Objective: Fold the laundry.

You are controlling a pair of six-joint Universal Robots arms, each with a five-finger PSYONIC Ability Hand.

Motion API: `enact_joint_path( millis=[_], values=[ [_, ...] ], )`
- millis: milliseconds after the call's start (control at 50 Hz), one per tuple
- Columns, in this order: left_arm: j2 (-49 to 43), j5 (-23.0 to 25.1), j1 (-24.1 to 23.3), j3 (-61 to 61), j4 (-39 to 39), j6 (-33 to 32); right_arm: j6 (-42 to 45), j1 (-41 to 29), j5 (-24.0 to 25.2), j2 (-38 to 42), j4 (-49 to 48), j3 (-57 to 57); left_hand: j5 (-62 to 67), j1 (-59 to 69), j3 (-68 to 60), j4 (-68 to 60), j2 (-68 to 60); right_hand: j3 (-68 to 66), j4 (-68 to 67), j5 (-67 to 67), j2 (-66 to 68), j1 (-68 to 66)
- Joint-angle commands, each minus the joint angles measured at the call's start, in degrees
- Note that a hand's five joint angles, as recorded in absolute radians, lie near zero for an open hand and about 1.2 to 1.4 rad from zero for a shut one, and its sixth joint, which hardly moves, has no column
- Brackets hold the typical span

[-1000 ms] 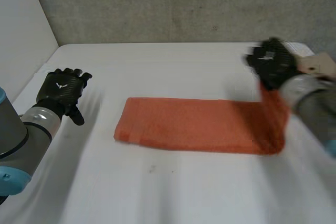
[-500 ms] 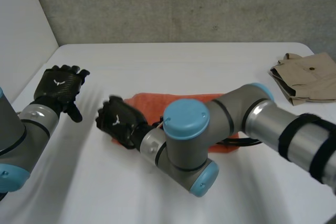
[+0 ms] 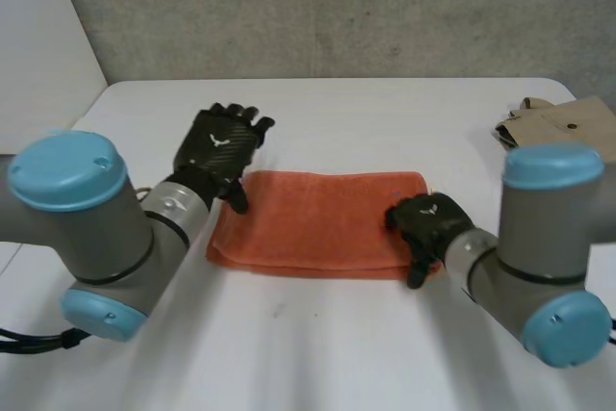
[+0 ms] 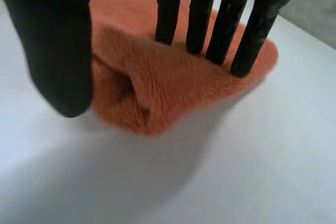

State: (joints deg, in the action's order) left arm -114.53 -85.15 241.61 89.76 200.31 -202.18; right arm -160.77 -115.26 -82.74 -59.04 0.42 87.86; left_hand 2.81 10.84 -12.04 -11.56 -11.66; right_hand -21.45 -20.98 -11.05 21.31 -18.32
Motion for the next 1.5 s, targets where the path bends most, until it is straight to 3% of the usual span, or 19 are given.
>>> enact_joint_path(
  millis=[20,180,340,500,520,560,640,660,740,820,940,1060,1200,1380,1500],
  values=[
    [-0.78,-0.11,-0.08,0.33,-0.01,0.03,0.9,3.2,0.56,1.73,-8.15,3.55,-1.08,0.88,0.32,-0.17,-0.07,-58.44,-58.91,-58.85,58.58,-61.58],
    [1.76,-0.19,0.97,2.44,-0.53,0.12,11.96,1.89,-1.37,1.3,-8.68,-3.04,-0.91,1.05,0.15,-0.34,-0.24,-58.55,-59.02,-58.95,58.69,-61.68],
    [6.95,-0.19,5.89,4.37,-0.62,1.35,22.87,-16.11,-0.85,5.59,-7.36,-19.55,-1.08,0.88,0.32,-0.17,-0.07,-58.55,-59.02,-58.95,58.69,-61.68],
    [8.79,-0.28,8.79,3.67,-0.62,2.85,33.06,-24.66,9.34,14.56,-1.13,-26.51,-1.25,0.72,0.48,0.0,0.1,-58.55,-59.02,-58.95,58.69,-61.68],
    [8.79,-0.28,8.88,3.58,-0.62,2.93,33.5,-24.83,10.04,15.35,-0.51,-27.47,-1.25,0.72,0.48,0.0,0.1,-28.47,-28.94,-28.87,28.61,-31.6],
    [8.71,-0.37,9.06,2.88,-0.62,3.28,32.11,-24.75,9.35,15.09,-0.42,-28.53,-1.25,0.72,0.48,0.0,0.1,9.01,8.53,8.6,-8.86,5.87],
    [8.18,-1.95,8.44,0.6,-0.62,5.65,18.17,-23.96,6.1,11.5,-0.42,-29.59,-1.08,0.88,0.32,-0.17,-0.07,11.45,10.98,11.05,-11.31,8.32],
    [7.92,-2.21,8.18,-0.02,-0.62,6.18,9.6,-22.48,4.79,9.57,-0.42,-29.5,-0.91,1.05,0.15,-0.34,-0.24,11.45,10.98,11.05,-11.31,8.32],
    [5.81,-2.65,7.13,-3.0,-1.32,8.82,-10.89,-15.28,3.82,5.09,0.11,-28.19,-0.57,1.39,-0.19,-0.67,-0.57,11.45,10.98,11.05,-11.31,8.32],
    [3.09,-2.39,3.97,-5.64,-4.04,10.66,-17.9,-12.8,3.81,3.67,1.68,-27.48,-0.41,1.55,-0.36,-0.84,-0.74,11.45,10.98,11.05,-11.31,8.32],
    [-2.98,-2.57,-2.01,-8.11,-10.28,12.69,-15.62,-9.81,3.81,10.24,7.57,-31.42,-0.24,1.72,-0.53,-1.01,-0.91,11.45,10.98,11.05,-11.31,8.32],
    [-5.62,-4.23,-2.28,-7.32,-15.12,13.39,-15.27,-9.81,4.6,20.17,14.68,-38.89,0.1,2.06,-0.86,-1.35,-1.25,11.45,10.98,11.05,-11.31,8.32],
    [-9.04,-8.54,-1.75,-6.88,-18.64,12.51,-12.82,-9.72,4.08,25.11,17.24,-43.12,0.27,2.23,-1.03,-1.52,-1.41,11.45,10.98,11.05,-11.31,8.32],
    [-10.46,-8.37,-0.43,-7.58,-19.43,12.34,-5.78,-9.63,2.93,23.1,18.74,-41.63,0.27,2.23,-1.03,-1.52,-1.41,11.45,10.98,11.05,-11.31,8.32],
    [-2.03,-8.28,-0.17,-7.41,-18.73,12.6,-8.23,-9.02,3.02,12.47,15.24,-35.23,-0.24,1.72,-0.53,-1.01,-0.91,11.45,10.98,11.05,-11.31,8.32]
  ],
)
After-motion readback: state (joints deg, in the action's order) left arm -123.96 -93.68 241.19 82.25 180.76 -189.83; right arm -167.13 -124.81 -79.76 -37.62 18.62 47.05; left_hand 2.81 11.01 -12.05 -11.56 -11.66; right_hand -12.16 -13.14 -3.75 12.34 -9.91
